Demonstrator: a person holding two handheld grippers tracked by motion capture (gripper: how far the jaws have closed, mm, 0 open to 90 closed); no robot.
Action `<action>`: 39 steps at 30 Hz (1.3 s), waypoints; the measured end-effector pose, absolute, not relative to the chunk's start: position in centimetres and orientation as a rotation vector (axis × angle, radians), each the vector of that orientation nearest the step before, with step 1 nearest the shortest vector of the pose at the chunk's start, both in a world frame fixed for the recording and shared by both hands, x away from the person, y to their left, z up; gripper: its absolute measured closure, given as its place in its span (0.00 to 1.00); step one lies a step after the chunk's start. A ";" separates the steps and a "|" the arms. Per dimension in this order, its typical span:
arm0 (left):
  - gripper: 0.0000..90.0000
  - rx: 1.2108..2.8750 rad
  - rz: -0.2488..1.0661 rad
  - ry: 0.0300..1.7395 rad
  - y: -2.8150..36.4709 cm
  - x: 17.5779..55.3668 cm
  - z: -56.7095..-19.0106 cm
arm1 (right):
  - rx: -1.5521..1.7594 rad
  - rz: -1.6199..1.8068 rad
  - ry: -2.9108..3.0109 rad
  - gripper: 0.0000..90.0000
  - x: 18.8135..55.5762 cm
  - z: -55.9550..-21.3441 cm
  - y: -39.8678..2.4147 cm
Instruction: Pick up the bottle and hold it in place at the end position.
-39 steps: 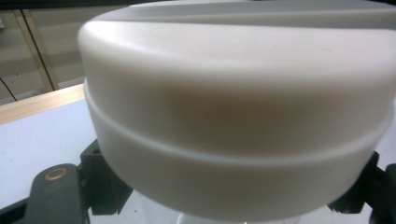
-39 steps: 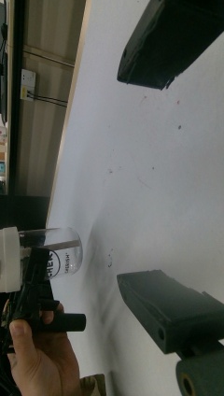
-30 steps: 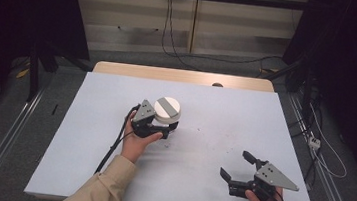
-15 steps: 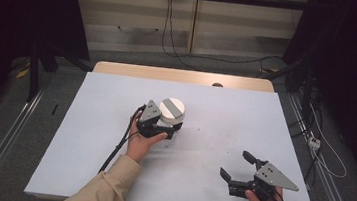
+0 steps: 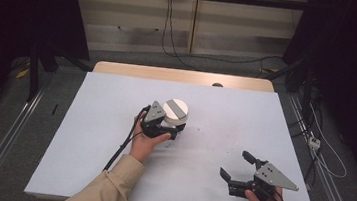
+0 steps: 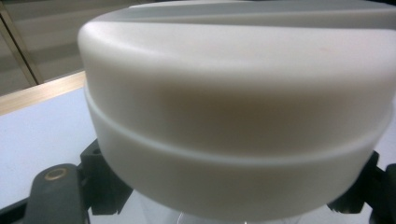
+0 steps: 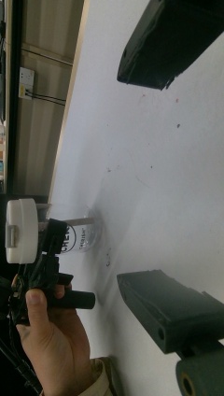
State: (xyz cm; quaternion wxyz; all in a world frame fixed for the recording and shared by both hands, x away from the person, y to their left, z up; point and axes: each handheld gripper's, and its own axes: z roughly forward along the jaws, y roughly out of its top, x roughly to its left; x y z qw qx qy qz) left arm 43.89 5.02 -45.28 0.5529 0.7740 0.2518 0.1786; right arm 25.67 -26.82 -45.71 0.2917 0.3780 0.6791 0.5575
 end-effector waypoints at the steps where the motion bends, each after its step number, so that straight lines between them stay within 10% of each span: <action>1: 0.21 1.830 0.421 0.596 5.0 43.9 -45.3 | 1.008 1.486 1.811 0.04 25.7 -45.7 -26.8; 39: 0.21 1.840 0.437 0.588 4.3 44.4 -46.1 | 1.030 1.457 1.819 0.04 26.8 -45.8 -26.3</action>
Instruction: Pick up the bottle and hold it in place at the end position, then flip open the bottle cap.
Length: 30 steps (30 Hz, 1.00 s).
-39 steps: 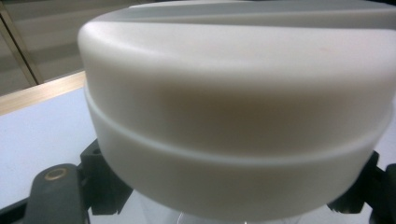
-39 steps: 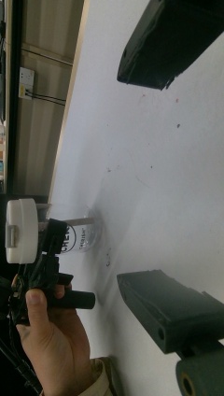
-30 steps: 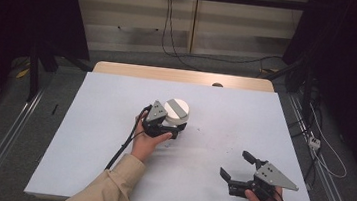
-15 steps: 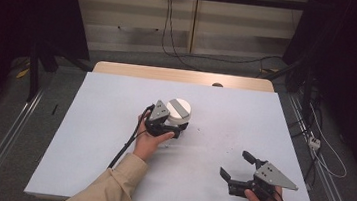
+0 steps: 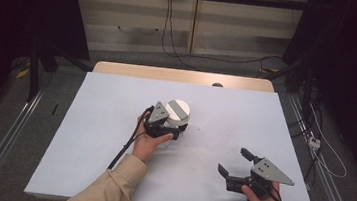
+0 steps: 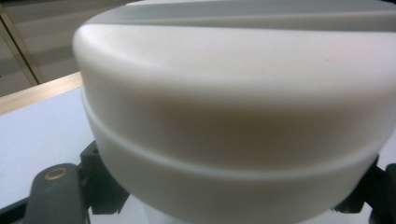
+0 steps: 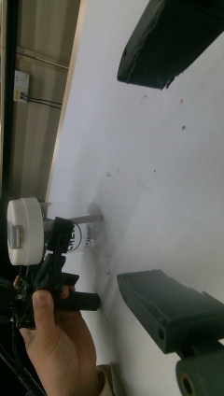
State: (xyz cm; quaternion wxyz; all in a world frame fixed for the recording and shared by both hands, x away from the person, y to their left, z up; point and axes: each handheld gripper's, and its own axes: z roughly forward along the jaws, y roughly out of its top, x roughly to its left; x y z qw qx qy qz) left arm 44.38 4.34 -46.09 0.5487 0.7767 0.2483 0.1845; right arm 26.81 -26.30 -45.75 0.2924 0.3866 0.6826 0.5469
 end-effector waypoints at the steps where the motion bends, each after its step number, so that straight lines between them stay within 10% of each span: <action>1: 0.21 1.839 0.434 0.587 4.4 44.4 -46.1 | 1.029 1.456 1.821 0.04 26.9 -45.8 -26.2; 30: 0.21 1.840 0.427 0.621 4.4 44.4 -46.1 | 1.084 1.421 1.868 0.08 31.1 -44.8 -22.5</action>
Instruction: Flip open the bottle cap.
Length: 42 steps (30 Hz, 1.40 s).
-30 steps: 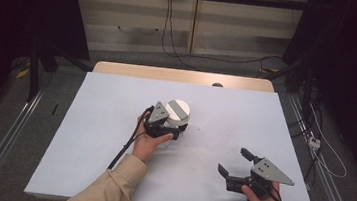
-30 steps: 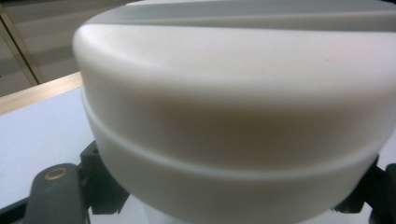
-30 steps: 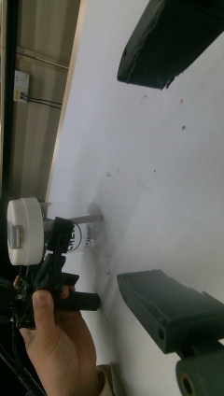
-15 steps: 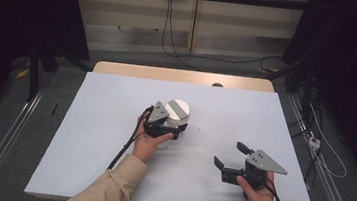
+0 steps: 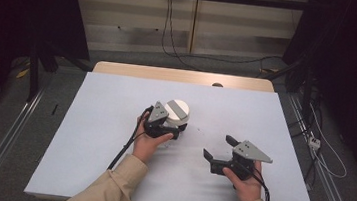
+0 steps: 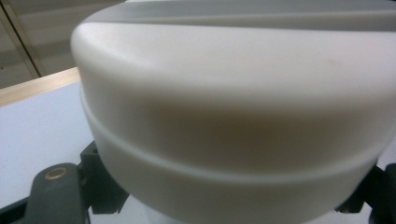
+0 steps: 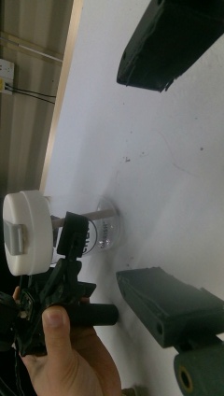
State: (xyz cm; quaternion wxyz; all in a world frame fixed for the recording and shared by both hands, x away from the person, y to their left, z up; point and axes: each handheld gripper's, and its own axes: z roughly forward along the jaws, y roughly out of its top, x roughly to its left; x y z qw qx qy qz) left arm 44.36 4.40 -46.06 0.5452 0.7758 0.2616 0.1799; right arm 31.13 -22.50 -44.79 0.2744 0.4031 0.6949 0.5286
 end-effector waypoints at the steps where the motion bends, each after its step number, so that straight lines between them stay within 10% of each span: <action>1: 0.21 1.840 0.428 0.622 4.4 44.4 -46.1 | 1.085 1.422 1.869 0.09 31.3 -44.7 -22.4; 28: 0.21 1.841 0.424 0.620 4.4 44.4 -46.1 | 1.106 1.441 1.980 0.97 35.1 -42.6 -19.0; 42: 0.21 1.839 0.422 0.623 4.4 44.4 -46.1 | 1.104 1.454 2.010 1.00 36.4 -42.0 -17.7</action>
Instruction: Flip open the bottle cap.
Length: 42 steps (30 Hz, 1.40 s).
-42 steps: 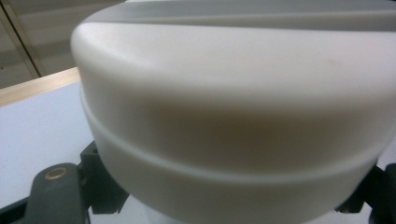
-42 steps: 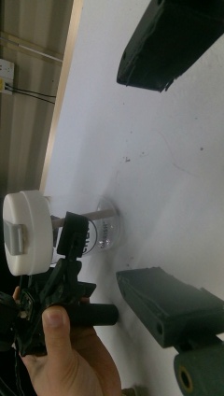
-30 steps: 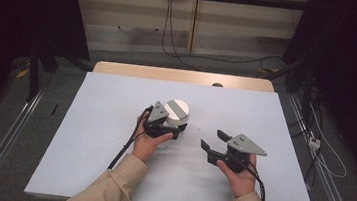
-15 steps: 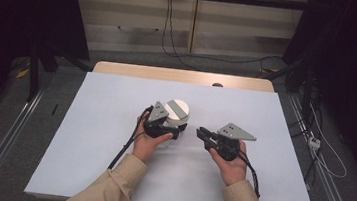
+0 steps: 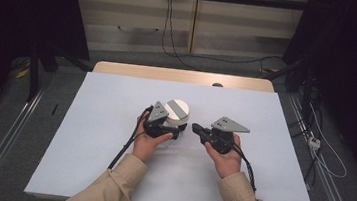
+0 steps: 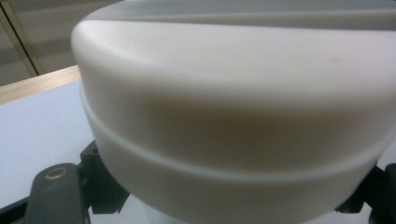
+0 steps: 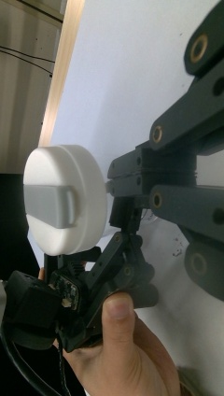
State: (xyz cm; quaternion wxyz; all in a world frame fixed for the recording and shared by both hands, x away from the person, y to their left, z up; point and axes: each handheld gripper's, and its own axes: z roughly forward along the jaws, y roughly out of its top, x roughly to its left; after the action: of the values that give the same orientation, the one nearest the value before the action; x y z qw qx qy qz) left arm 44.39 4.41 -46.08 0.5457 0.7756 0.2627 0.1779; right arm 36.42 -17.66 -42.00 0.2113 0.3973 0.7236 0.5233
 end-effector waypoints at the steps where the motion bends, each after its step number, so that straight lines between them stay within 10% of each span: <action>1: 0.21 1.840 0.422 0.623 4.4 44.4 -46.1 | 1.098 1.455 2.015 1.00 36.5 -41.9 -17.5; 42: 0.21 1.840 0.421 0.625 4.4 44.4 -46.1 | 1.012 1.475 2.003 1.00 38.6 -39.2 -14.9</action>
State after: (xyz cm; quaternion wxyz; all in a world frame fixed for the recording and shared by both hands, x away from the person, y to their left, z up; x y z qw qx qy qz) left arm 44.39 4.40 -46.08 0.5452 0.7758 0.2633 0.1777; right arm 38.56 -14.94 -39.24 0.2261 0.3670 0.7267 0.5349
